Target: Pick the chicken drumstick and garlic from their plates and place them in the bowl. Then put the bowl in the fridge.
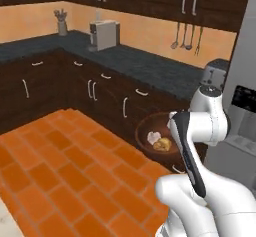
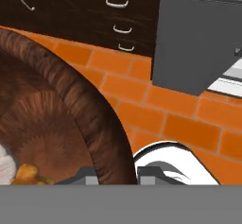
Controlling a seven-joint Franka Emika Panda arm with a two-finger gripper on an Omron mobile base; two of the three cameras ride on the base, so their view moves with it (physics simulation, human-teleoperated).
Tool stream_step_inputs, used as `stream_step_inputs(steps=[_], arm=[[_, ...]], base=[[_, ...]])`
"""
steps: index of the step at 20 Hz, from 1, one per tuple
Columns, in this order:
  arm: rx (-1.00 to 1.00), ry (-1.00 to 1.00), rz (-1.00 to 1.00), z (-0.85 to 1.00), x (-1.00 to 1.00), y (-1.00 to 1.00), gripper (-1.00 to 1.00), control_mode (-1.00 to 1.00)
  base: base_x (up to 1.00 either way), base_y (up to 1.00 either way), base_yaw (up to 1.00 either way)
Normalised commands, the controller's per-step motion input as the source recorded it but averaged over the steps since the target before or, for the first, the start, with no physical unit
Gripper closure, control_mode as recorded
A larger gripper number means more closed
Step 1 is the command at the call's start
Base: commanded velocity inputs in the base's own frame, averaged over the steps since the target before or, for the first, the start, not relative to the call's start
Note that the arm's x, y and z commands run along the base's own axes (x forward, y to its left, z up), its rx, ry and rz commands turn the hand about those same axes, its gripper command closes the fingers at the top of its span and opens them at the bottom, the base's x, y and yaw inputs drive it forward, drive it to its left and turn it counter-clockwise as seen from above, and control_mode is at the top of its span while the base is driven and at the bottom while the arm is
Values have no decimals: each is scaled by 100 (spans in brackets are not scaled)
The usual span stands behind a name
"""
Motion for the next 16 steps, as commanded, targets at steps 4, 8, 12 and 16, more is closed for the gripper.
stream_step_inputs(steps=[4, 8, 12, 16], arm=[[0, 0, 0, 0, 0, 0, 100, 100], [0, 0, 0, 0, 0, 0, 100, 100], [0, 0, 0, 0, 0, 0, 100, 100], [0, 0, 0, 0, 0, 0, 100, 100]], base=[[20, 0, -65], [11, 2, -67], [11, 0, -67], [4, -21, -61]])
